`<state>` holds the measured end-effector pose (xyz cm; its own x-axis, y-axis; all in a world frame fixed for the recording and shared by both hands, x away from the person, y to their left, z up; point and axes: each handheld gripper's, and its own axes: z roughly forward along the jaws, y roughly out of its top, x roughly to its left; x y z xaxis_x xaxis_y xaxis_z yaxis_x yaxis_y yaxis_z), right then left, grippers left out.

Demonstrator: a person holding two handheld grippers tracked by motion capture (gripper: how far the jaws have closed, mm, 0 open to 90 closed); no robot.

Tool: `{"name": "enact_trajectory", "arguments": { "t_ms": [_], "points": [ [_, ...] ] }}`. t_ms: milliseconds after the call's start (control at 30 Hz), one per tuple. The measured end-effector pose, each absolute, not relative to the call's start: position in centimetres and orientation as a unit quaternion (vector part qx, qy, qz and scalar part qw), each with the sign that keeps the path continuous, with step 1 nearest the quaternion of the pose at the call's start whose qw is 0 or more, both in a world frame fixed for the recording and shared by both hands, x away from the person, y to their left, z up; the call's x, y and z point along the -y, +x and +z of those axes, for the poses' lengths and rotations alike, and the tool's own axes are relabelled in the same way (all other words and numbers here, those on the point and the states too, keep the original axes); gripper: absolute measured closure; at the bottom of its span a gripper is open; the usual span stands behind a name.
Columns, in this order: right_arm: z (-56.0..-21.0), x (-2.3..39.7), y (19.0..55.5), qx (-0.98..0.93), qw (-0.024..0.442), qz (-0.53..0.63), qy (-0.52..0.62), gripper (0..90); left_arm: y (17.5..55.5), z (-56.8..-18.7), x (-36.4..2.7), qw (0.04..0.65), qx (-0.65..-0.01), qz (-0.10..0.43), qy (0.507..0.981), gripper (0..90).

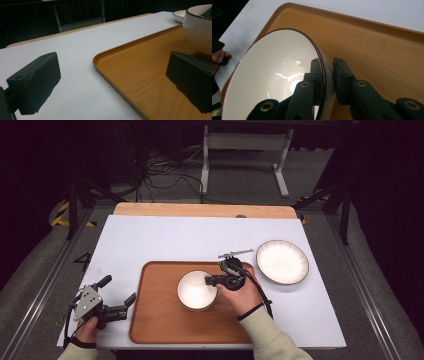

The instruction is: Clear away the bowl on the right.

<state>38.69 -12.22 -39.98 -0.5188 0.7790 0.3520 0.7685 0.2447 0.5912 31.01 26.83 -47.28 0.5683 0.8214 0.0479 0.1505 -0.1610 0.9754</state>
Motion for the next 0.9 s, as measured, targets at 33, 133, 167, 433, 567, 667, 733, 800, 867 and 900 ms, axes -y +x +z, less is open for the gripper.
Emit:
{"name": "enact_trajectory", "arguments": {
  "t_ms": [33, 133, 167, 433, 567, 667, 733, 800, 867, 900],
  "points": [
    [-40.1, 12.2, 38.7, -0.789, 0.008, 0.370, 0.490, 79.3, 31.0, -47.3, -26.8, 0.546, -0.349, 0.307, 0.697, 0.3],
    [-40.4, 12.2, 38.8, -0.790, 0.007, 0.366, 0.492, 79.2, 31.0, -47.3, -26.8, 0.546, -0.349, 0.307, 0.697, 0.2],
    [-40.5, 12.2, 38.8, -0.790, 0.007, 0.364, 0.493, 79.2, 31.0, -47.3, -26.8, 0.546, -0.349, 0.307, 0.697, 0.2],
    [-41.0, 12.1, 39.0, -0.792, 0.004, 0.358, 0.494, 79.0, 31.0, -47.3, -26.8, 0.546, -0.349, 0.307, 0.697, 0.2],
    [-41.3, 12.0, 39.0, -0.794, 0.004, 0.355, 0.494, 78.8, 31.0, -47.3, -26.8, 0.546, -0.349, 0.307, 0.697, 0.3],
    [-41.4, 12.0, 39.1, -0.794, 0.003, 0.351, 0.495, 78.6, 31.0, -47.3, -26.8, 0.546, -0.349, 0.307, 0.697, 0.2],
    [-41.5, 11.9, 39.1, -0.794, 0.003, 0.351, 0.496, 78.5, 31.0, -47.3, -26.9, 0.546, -0.349, 0.307, 0.697, 0.2],
    [-41.6, 11.9, 39.1, -0.794, 0.001, 0.351, 0.496, 78.5, 31.0, -47.3, -26.8, 0.546, -0.349, 0.307, 0.697, 0.2],
    [-41.6, 11.9, 39.1, -0.794, 0.001, 0.351, 0.496, 78.6, 31.0, -47.3, -26.8, 0.546, -0.349, 0.307, 0.697, 0.3],
    [-41.6, 11.9, 39.1, -0.794, 0.001, 0.351, 0.496, 78.6, 31.0, -47.3, -26.8, 0.546, -0.349, 0.307, 0.697, 0.3]
  ]
}}
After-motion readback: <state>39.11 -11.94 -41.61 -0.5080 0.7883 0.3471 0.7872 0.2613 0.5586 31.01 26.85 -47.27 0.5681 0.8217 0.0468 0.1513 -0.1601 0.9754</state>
